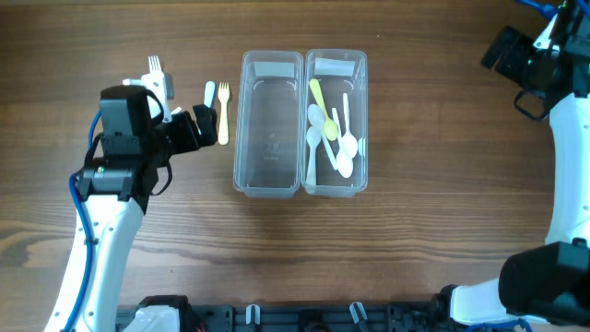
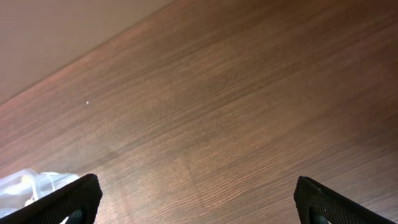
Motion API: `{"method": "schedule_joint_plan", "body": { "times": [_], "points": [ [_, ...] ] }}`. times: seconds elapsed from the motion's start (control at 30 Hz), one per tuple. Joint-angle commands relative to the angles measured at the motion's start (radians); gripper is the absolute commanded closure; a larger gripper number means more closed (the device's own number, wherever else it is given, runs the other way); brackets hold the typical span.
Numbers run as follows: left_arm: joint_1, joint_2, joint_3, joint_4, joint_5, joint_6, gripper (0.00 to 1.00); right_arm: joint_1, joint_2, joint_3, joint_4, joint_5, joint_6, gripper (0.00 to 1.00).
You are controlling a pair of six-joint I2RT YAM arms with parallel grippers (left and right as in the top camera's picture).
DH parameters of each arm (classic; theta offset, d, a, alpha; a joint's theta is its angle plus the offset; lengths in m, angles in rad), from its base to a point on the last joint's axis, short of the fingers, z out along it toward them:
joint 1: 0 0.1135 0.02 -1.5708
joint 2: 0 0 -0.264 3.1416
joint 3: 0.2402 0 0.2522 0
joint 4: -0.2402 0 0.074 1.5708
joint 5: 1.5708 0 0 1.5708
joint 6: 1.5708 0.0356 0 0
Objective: Pack container
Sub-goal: 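Move the left gripper to the forks and grasp the blue fork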
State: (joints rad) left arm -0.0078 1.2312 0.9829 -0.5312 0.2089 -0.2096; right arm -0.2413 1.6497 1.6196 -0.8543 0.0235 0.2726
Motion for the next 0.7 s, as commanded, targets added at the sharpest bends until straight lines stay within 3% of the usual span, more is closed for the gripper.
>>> {"method": "schedule_joint_plan", "body": {
  "times": [0.0,0.27,0.4,0.53,0.67],
  "points": [
    [0.005,0.086,0.056,-0.010,-0.021,-0.060,0.00,0.002,0.043,0.010,0.001,-0.032,0.023,0.00],
    [0.006,0.454,0.407,-0.229,-0.144,0.068,0.00,0.002,0.090,0.010,-0.002,-0.033,0.023,0.00],
    [0.005,0.590,0.546,-0.245,-0.140,0.195,0.00,0.002,0.096,0.009,-0.007,-0.033,0.023,0.00],
    [0.006,0.691,0.582,-0.224,-0.152,0.274,0.02,0.002,0.095,0.009,-0.017,-0.033,0.023,0.00],
    [0.005,0.794,0.582,-0.206,-0.151,0.281,0.04,0.003,0.095,0.009,-0.023,-0.034,0.024,0.00]
  ]
}}
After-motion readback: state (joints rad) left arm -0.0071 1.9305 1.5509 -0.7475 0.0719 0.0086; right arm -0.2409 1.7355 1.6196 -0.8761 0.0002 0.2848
